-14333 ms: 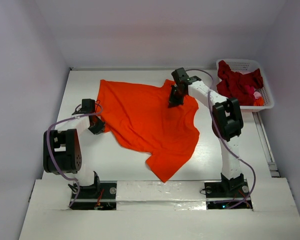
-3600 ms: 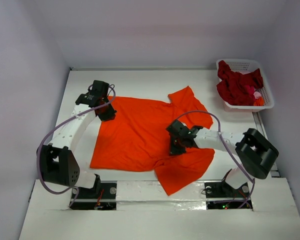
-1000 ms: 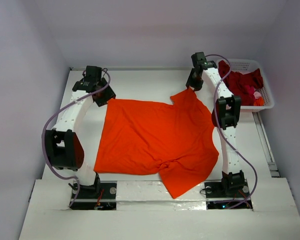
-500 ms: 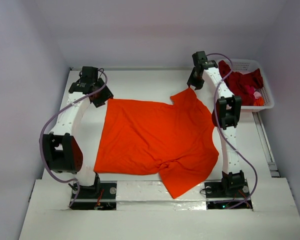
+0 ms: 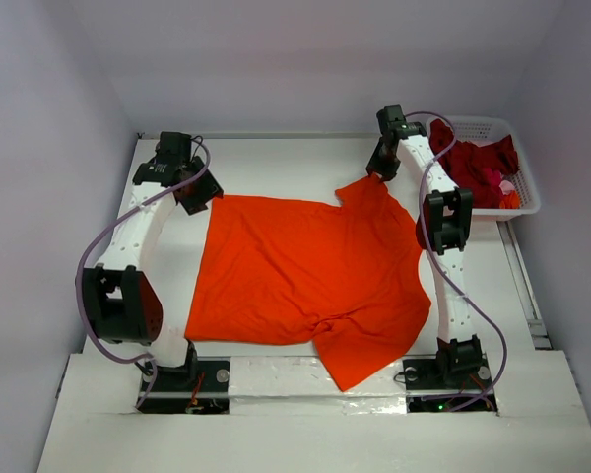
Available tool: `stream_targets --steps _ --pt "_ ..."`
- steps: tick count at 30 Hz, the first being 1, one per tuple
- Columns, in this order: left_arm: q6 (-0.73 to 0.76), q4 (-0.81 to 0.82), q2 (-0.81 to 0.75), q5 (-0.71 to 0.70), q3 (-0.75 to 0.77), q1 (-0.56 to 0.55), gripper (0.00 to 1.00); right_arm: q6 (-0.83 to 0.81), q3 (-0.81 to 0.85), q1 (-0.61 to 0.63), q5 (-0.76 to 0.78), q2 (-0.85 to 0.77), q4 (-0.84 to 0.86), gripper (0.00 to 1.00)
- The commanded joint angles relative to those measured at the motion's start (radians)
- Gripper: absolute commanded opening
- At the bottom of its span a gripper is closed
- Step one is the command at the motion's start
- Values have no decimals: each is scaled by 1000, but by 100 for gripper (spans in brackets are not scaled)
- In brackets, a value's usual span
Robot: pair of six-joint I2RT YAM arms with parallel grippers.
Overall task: Fold and stack the t-shirts
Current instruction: Flatten the tshirt out
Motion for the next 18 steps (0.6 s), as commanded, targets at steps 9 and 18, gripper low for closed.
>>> stream_targets --steps 9,18 --pt "10 -28 -82 35 42 18 45 66 -3 -6 50 -40 6 38" --pt "8 -18 -89 57 37 18 45 95 -14 -6 27 -21 -25 40"
